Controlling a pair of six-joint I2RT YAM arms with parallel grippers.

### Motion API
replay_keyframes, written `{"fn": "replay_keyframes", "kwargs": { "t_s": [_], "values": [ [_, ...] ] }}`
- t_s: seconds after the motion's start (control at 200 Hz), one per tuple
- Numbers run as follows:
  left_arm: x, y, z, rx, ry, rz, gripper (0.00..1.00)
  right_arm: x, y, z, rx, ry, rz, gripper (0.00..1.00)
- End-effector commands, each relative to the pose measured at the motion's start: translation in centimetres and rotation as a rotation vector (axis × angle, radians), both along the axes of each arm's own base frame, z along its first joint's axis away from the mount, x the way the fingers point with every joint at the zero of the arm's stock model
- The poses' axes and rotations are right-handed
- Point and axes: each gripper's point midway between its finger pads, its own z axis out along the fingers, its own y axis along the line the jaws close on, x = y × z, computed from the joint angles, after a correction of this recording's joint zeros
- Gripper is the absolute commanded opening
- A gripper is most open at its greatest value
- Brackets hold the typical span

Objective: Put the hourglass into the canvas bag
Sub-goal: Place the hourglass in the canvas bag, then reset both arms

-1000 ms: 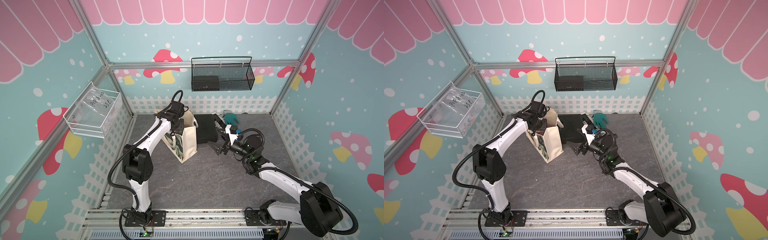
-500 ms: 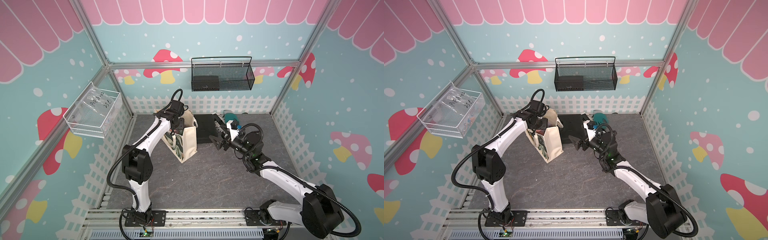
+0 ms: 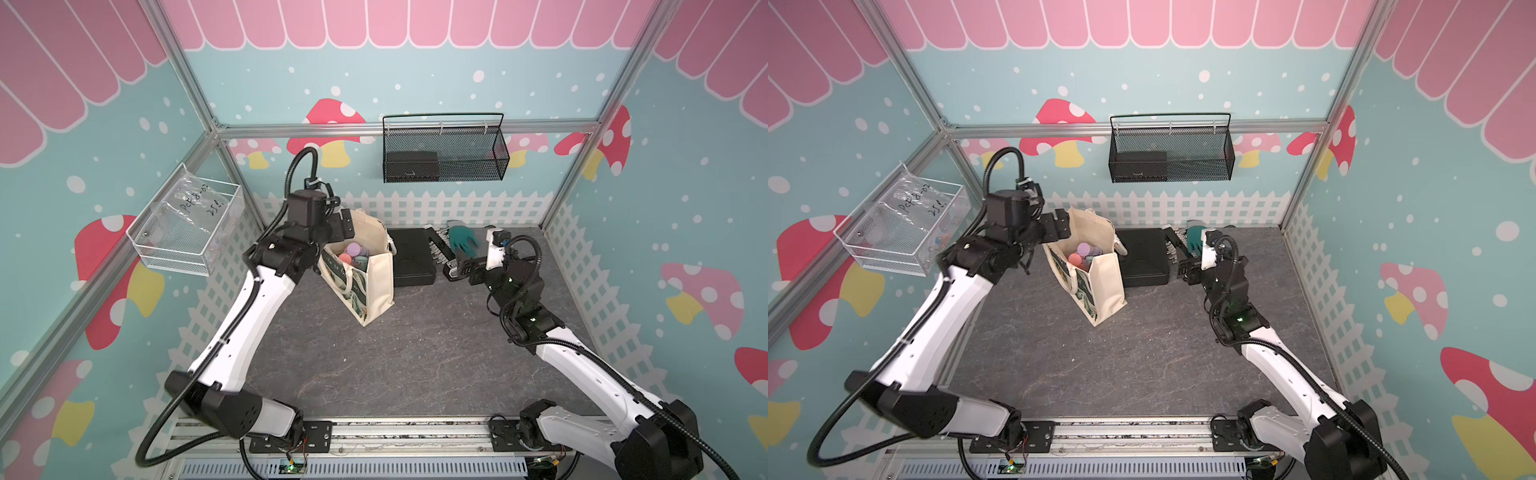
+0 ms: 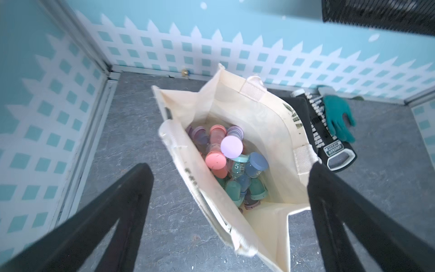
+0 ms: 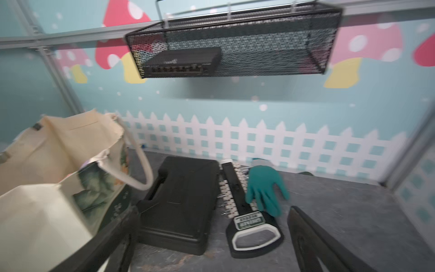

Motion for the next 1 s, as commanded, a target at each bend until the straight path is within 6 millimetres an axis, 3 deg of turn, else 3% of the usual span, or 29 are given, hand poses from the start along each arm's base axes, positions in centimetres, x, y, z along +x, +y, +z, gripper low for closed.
{"fn": "replay_keyframes", "kwargs": {
  "t_s": [0.0, 0.125, 0.255, 0.43, 0.54, 0.66, 0.73, 0.81, 0.9, 0.991],
  "values": [
    [-1.8, 3.2, -1.4, -0.014, -0.078, 0.129, 0.99, -0.4, -5.6, -1.7, -0.065, 0.030, -0.265, 1.00],
    [-5.0, 5.4, -5.6, -0.049, -0.104, 0.199, 0.99, -1.1, -9.9, -5.5, -0.094, 0.081, -0.460, 0.99],
    [-6.8, 8.2, -11.6, 0.004, -0.086, 0.318, 0.99, -1.6, -12.7, -9.3, -0.146, 0.035, -0.562, 1.00],
    [-7.4, 13.0, -18.9, 0.133, -0.061, 0.524, 0.99, -2.1, -17.4, -14.4, -0.219, 0.093, -0.745, 1.00],
    [-6.3, 12.9, -21.7, 0.204, -0.134, 0.466, 0.99, -2.0, -18.8, -16.7, -0.221, 0.132, -0.739, 1.00],
    [-4.8, 12.9, -23.5, 0.216, -0.215, 0.434, 0.99, -0.9, -18.5, -18.3, -0.159, 0.114, -0.623, 1.00],
    [-3.4, 11.7, -23.6, 0.222, -0.218, 0.356, 1.00, 0.5, -16.7, -18.8, -0.183, 0.113, -0.485, 1.00],
    [-2.1, 11.6, -24.2, 0.247, -0.209, 0.333, 0.99, 1.5, -14.9, -19.0, -0.222, 0.120, -0.371, 1.00],
    [-1.2, 10.8, -26.2, 0.221, -0.202, 0.255, 0.99, 0.7, -13.2, -18.6, -0.241, 0.061, -0.271, 1.00],
    [-1.0, 10.4, -26.2, 0.229, -0.228, 0.234, 0.99, -1.3, -12.8, -18.1, -0.254, -0.045, -0.253, 0.99]
  ]
}}
